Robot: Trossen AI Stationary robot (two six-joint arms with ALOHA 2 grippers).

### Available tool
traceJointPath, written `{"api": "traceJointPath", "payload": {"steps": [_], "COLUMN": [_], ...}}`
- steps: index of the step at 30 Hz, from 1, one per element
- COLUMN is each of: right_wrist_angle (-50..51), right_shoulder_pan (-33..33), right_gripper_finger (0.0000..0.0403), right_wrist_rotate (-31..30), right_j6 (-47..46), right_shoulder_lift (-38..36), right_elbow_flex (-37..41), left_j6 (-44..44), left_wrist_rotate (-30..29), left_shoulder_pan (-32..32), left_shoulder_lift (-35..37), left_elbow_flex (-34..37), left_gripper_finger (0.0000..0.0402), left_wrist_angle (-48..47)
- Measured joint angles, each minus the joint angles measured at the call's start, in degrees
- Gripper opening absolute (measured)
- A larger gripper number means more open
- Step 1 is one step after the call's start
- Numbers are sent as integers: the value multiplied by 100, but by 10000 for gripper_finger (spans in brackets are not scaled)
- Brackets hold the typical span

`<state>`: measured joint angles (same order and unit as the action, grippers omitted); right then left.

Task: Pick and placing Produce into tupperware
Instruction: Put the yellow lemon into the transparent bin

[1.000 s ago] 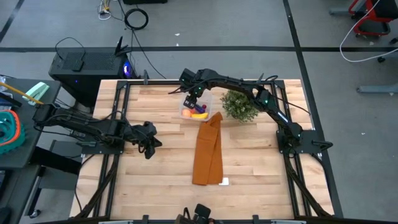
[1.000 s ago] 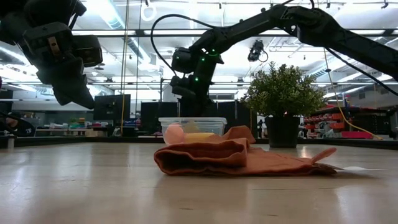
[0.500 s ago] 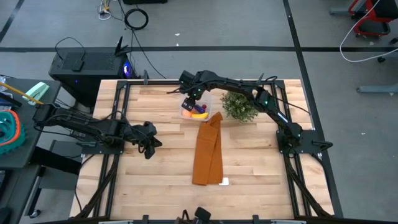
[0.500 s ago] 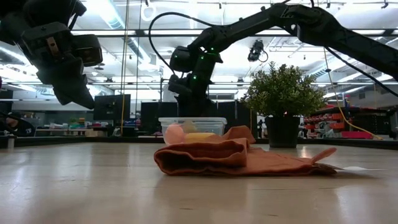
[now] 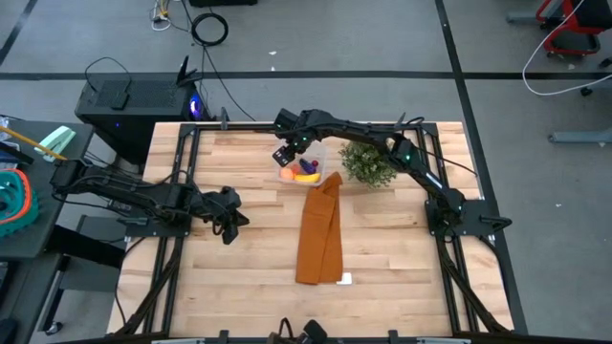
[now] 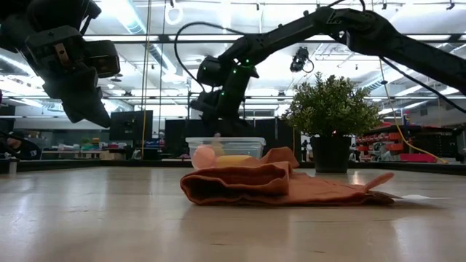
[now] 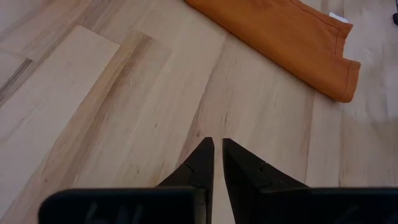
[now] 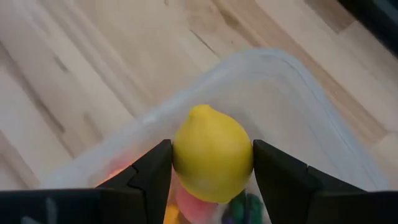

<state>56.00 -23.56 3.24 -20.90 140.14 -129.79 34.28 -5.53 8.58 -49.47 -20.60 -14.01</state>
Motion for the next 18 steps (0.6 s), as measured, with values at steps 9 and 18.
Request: {"api": "traceJointPath", "payload": {"steps": [9, 18], "right_wrist_angle": [-18, -42], "right_shoulder_pan": [15, 18], "right_gripper_finger": [208, 208], "right_wrist_rotate": [-406, -493], "right_j6": [-648, -603], "right_shoulder_lift": [92, 89], "right_elbow_flex": [6, 6], "left_j6": [-7, -24], "left_wrist_rotate": [0, 0], "left_shoulder_pan": [0, 2], "left_shoulder_lift": [-1, -2], "left_elbow_flex": [0, 0], "left_gripper_finger": [35, 39], "left_wrist_angle": [0, -1]}}
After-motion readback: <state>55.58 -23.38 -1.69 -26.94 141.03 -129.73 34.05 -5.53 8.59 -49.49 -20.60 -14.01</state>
